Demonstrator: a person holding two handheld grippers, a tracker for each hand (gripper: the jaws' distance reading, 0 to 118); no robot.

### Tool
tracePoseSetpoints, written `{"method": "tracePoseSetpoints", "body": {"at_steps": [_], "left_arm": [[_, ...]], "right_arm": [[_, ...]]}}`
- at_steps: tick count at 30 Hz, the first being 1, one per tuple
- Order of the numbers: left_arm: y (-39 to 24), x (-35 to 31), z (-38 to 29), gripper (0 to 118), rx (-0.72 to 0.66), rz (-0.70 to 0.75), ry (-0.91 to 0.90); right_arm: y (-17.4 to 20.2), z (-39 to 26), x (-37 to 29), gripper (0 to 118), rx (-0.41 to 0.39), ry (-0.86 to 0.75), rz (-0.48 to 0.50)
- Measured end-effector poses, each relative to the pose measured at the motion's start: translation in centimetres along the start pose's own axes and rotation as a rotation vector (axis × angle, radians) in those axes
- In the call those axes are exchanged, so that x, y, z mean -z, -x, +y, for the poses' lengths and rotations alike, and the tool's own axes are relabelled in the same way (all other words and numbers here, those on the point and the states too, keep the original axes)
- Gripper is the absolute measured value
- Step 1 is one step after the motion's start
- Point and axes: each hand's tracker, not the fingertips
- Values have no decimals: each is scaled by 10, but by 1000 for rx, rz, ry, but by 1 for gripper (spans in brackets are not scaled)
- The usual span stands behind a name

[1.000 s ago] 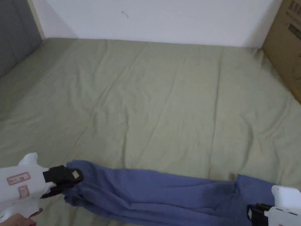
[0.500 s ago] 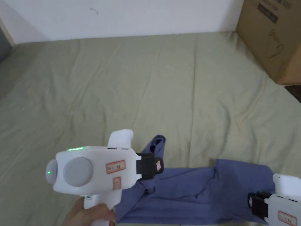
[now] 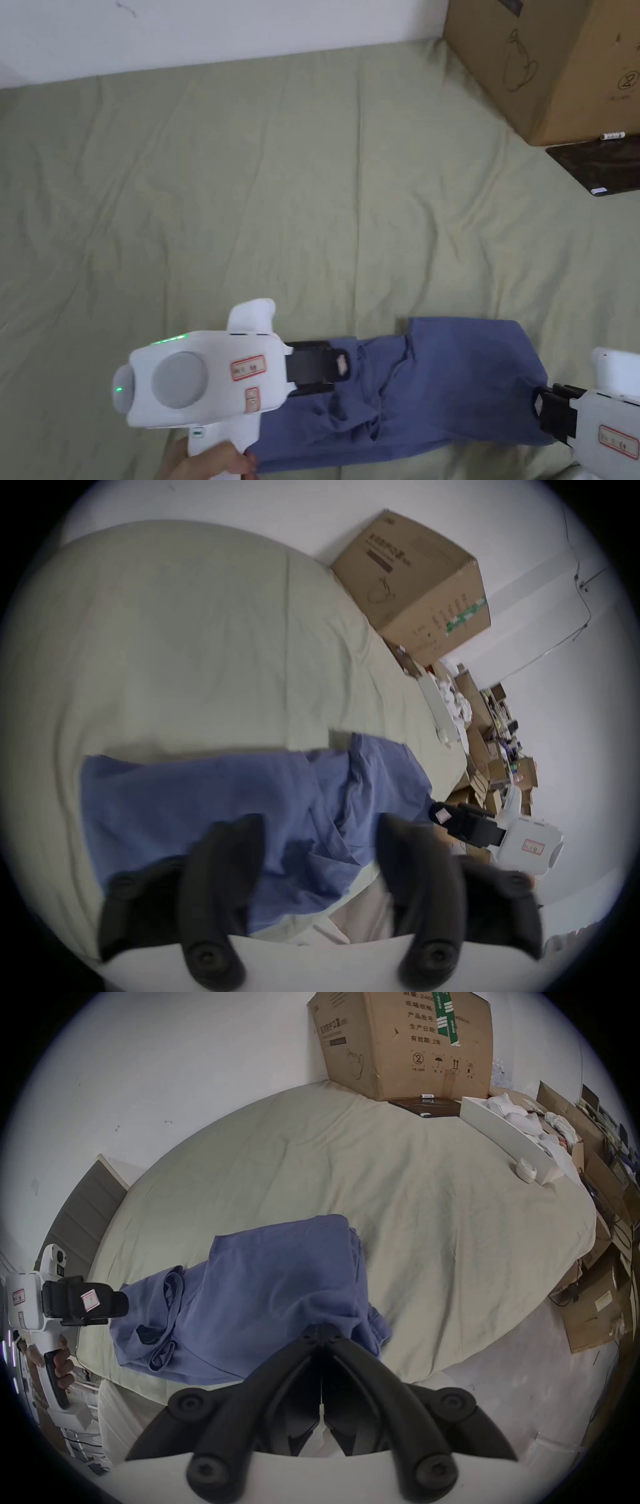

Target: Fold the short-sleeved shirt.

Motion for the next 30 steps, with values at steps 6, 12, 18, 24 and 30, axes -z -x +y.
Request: {"method": "tracePoseSetpoints", "body": {"at_steps": [6,12,18,24,30], "left_arm": [[23,1,-13,1,-19,125,5],[3,39,-37,0,-15,38,99],[-39,70,-54,0,108,-14,210],[-48,84,-60,0,137,-67,246],[-32,51,-42,0,83,-149,160]], "right_arm": [[1,2,0,0,10,-17,12],[4,2,-1,0,1,-21,21],[0,1,-2,0,3,-14,19],[-3,-1,-4,0,6,-6,7],[-1,4,-11,0,-1,-19,5]]}}
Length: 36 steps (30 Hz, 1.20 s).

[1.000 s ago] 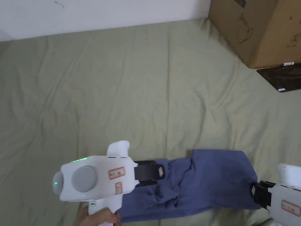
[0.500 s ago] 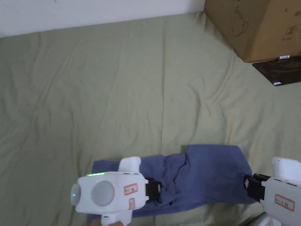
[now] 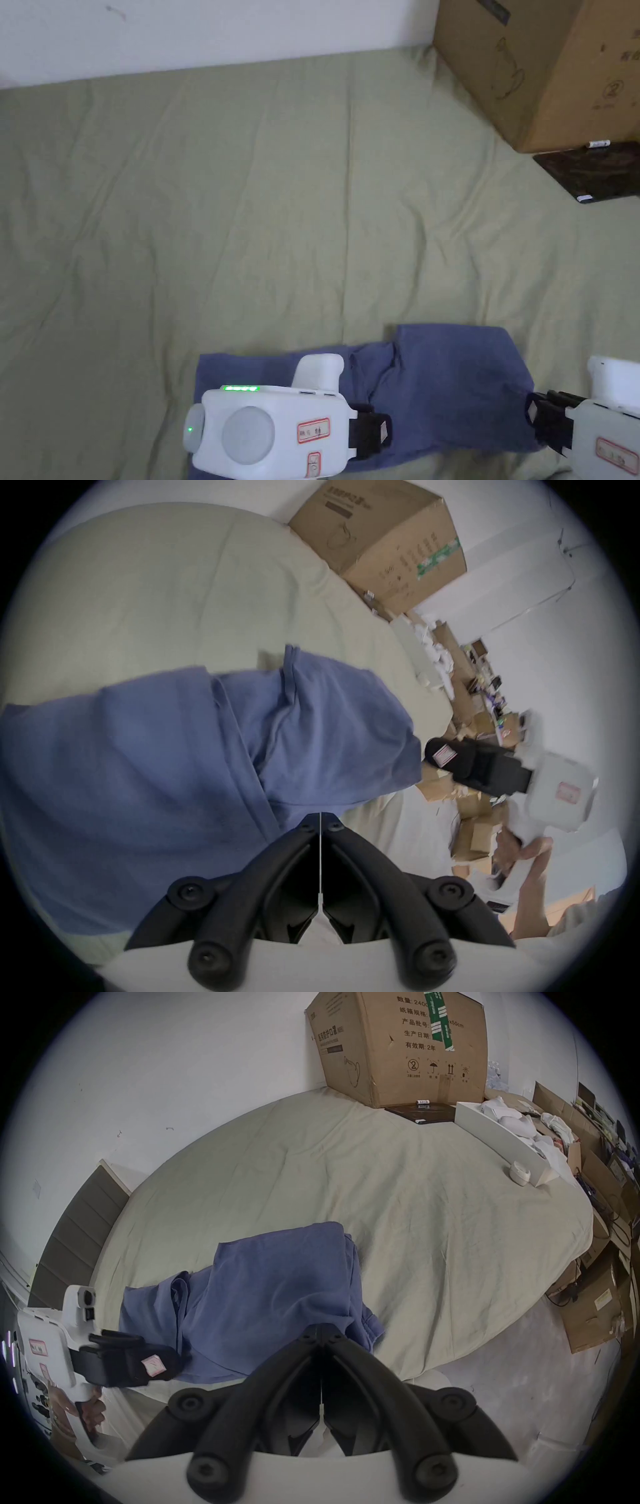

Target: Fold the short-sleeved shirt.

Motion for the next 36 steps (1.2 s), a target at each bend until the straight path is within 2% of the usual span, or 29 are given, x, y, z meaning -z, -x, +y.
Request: {"method": "tracePoseSetpoints", "body": {"at_steps": [3,4,5,8,9,11,13,14,18,27,28,29,30,31,32,35,36], "left_arm": [[22,-39,9,0,-54,-46,-83],[31,-51,11,5,-77,-52,-100],[24,-76,10,23,-105,-51,-120],[62,-111,4,87,-146,-53,-156],[81,-118,-1,87,-181,-32,-160],[109,-128,-7,94,-246,-12,-168],[138,-128,-13,106,-320,-31,-172],[150,-127,-16,106,-339,-39,-170],[171,-118,-29,106,-432,-67,-193],[187,-104,-27,106,-464,-203,-235],[187,-104,-27,99,-469,-208,-232],[191,-103,-26,65,-467,-208,-228],[192,-102,-25,15,-461,-200,-222],[195,-98,-25,7,-478,-145,-186],[198,-91,-26,7,-487,-145,-152],[220,-98,-26,7,-569,-294,-180],[219,-104,-24,7,-535,-277,-189]], "right_arm": [[7,4,-3,0,-15,-11,4],[10,5,-3,0,-22,-13,5],[13,6,-3,0,-35,-13,7],[22,8,-2,0,-57,-13,12],[26,8,-2,0,-61,-12,13],[31,8,-1,0,-75,-6,19],[40,9,1,0,-94,0,21],[43,9,2,0,-103,3,22],[55,12,4,0,-132,12,24],[74,19,12,0,-166,47,57],[75,19,13,0,-170,51,60],[77,19,14,0,-174,55,63],[79,19,16,0,-180,61,64],[81,18,17,0,-185,65,61],[82,18,18,0,-189,67,59],[87,18,17,0,-195,70,70],[89,19,16,0,-201,71,72]]}}
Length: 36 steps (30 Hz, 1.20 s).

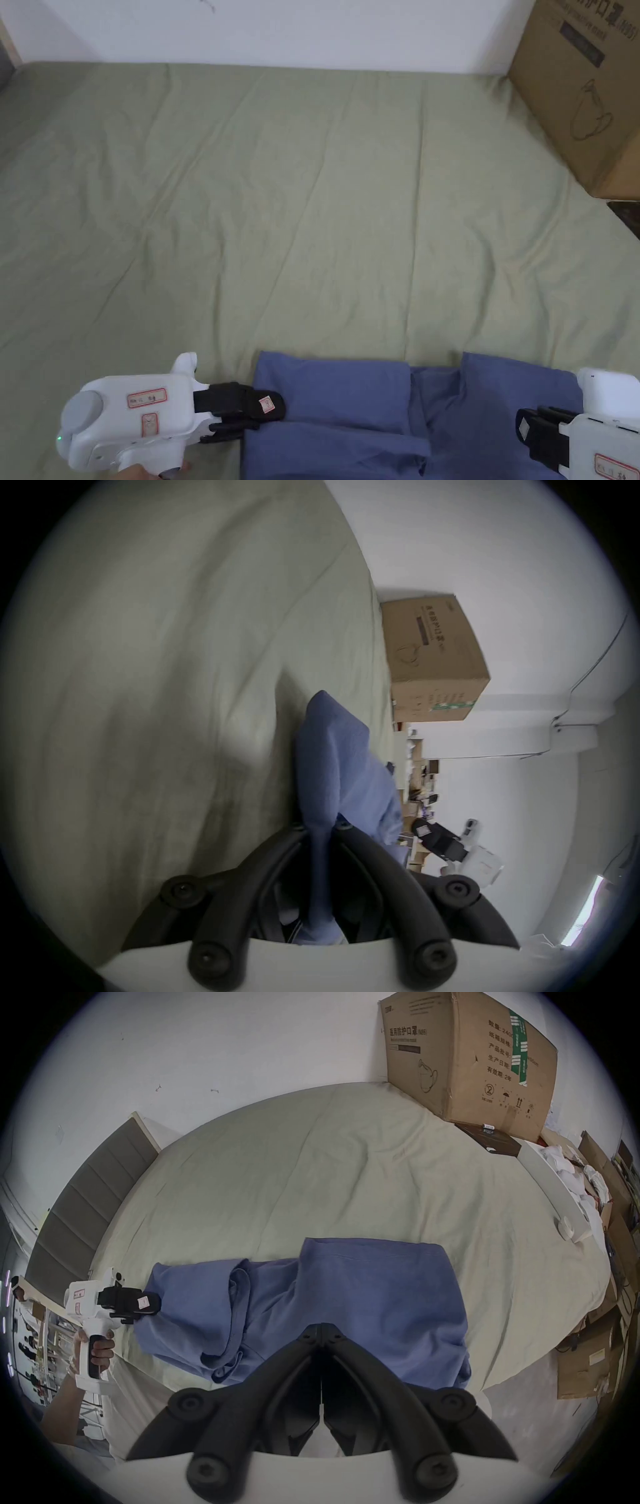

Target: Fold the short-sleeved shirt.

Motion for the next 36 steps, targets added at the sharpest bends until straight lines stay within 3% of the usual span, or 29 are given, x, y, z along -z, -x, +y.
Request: {"method": "tracePoseSetpoints", "body": {"at_steps": [5,12,14,20,23,29,36], "left_arm": [[-7,-34,10,7,92,42,0],[18,-144,26,7,66,240,-118],[19,-172,27,7,61,306,-147],[1,-220,29,7,82,412,-204],[-28,-211,23,7,101,438,-222],[-113,-170,7,7,159,474,-244],[-188,-58,-14,7,335,457,-126]], "right_arm": [[7,6,6,0,-19,7,-11],[22,10,9,0,-59,8,19],[25,12,8,0,-143,-122,83],[20,6,15,0,-82,-35,63],[19,3,14,0,-83,-40,113],[7,0,15,0,-65,-40,107],[-12,-6,10,0,-15,7,134]]}}
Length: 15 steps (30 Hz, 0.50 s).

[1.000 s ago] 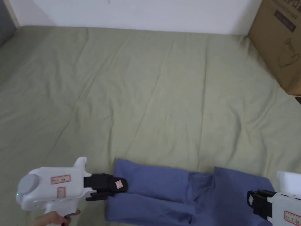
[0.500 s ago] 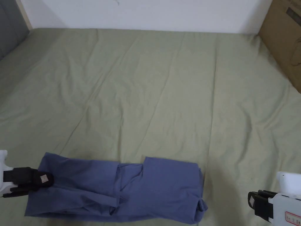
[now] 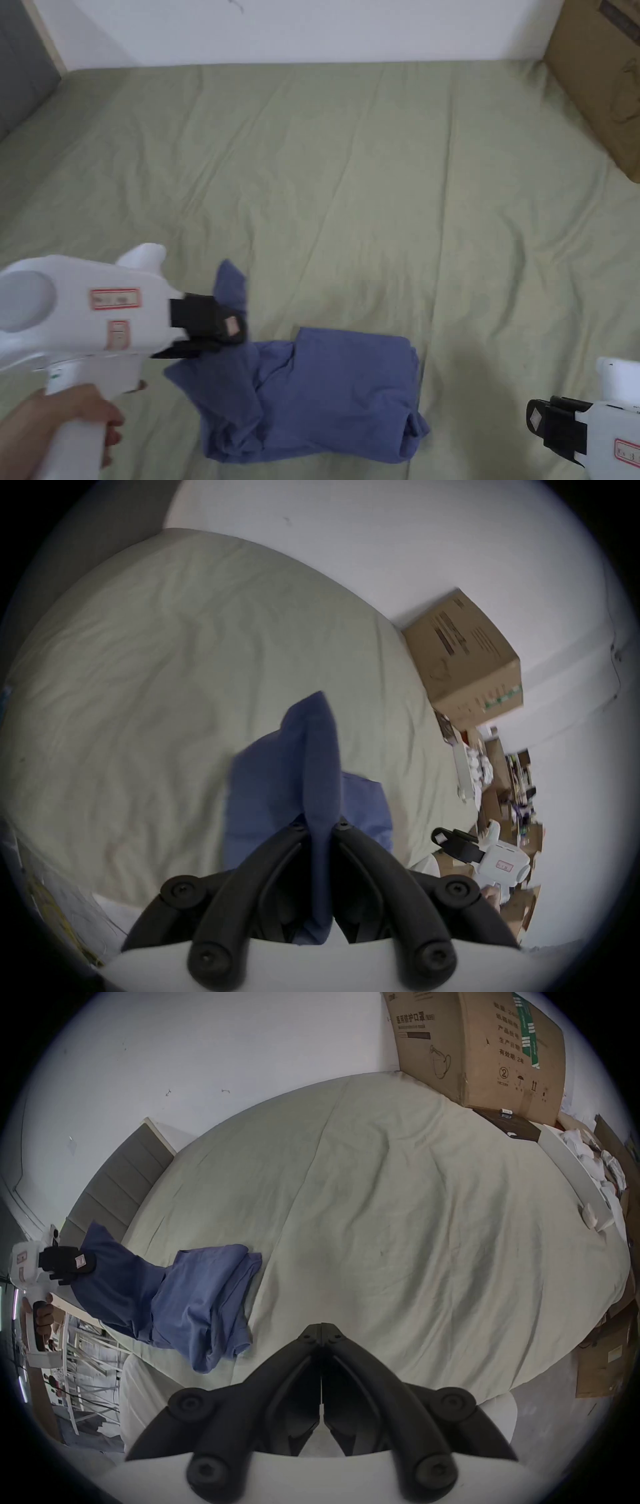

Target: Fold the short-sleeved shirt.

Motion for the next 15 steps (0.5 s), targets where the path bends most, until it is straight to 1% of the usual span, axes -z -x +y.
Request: {"method": "tracePoseSetpoints", "body": {"at_steps": [3,5,9,10,11,13,14,15], "left_arm": [[-28,45,-5,7,41,-46,74],[-37,73,-7,7,39,-40,102],[-48,124,-14,8,103,-19,198],[-49,132,-16,15,97,-22,209],[-48,138,-17,32,100,-42,233],[-43,148,-16,77,41,-133,258],[-42,149,-16,96,29,-174,272],[-43,148,-15,100,20,-205,275]], "right_arm": [[-10,-4,-5,0,5,5,-25],[-19,-8,-8,0,30,1,-28],[-36,-15,-12,0,81,3,-50],[-39,-17,-12,0,90,8,-58],[-44,-19,-12,0,97,13,-64],[-50,-22,-11,0,115,22,-81],[-53,-23,-10,0,122,27,-85],[-55,-24,-10,0,130,29,-89]]}}
